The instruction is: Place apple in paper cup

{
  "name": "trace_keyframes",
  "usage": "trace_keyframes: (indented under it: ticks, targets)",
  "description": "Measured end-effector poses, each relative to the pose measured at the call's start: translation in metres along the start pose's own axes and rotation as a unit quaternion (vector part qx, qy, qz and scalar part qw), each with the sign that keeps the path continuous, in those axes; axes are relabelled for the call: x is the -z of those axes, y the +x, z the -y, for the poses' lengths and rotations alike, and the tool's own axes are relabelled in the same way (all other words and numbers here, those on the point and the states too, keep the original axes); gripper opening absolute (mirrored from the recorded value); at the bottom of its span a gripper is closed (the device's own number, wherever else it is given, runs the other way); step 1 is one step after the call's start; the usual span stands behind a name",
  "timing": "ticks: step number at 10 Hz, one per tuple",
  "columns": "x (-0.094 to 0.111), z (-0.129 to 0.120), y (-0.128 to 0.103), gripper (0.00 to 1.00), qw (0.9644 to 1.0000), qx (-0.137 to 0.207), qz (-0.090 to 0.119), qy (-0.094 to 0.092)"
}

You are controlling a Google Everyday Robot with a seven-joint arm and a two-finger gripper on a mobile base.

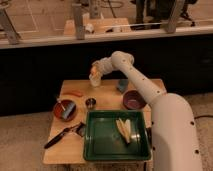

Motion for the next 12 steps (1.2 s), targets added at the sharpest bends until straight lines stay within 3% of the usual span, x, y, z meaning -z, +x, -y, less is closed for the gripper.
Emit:
trace_keyframes:
  ticks: [4,5,12]
  targets:
    - [-0.0010,0.0027,-0.0007,0.75,1.0000,-0.007,-0.001,0.005]
    - [-0.0011,0.0035,-0.0011,0.79,1.0000,-0.008,-0.002,0.006]
    - [-0.0017,0.0061,0.0001,0.80,0.9998,-0.017,-0.001,0.006]
